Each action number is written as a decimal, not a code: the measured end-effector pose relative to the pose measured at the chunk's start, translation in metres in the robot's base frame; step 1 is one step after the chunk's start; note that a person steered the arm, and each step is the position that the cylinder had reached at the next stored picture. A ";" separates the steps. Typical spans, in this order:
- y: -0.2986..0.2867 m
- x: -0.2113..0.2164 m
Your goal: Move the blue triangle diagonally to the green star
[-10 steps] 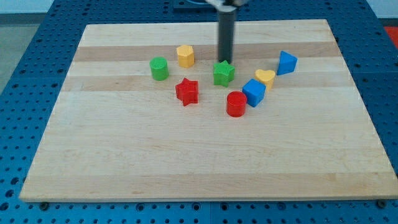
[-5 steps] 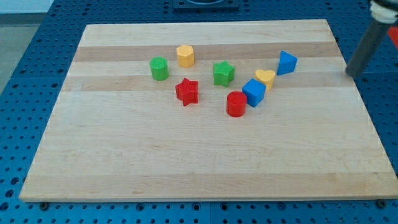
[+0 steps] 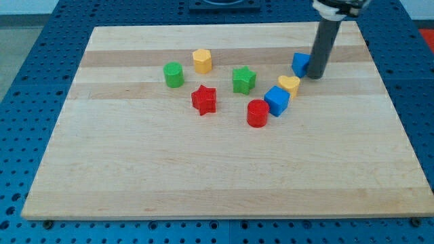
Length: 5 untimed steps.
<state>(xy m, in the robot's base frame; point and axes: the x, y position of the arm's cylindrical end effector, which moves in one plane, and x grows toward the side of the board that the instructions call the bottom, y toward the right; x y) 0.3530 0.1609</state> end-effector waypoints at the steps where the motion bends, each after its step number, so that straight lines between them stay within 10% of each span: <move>1: -0.025 -0.008; 5: 0.001 -0.030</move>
<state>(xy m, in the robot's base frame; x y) 0.3232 0.1618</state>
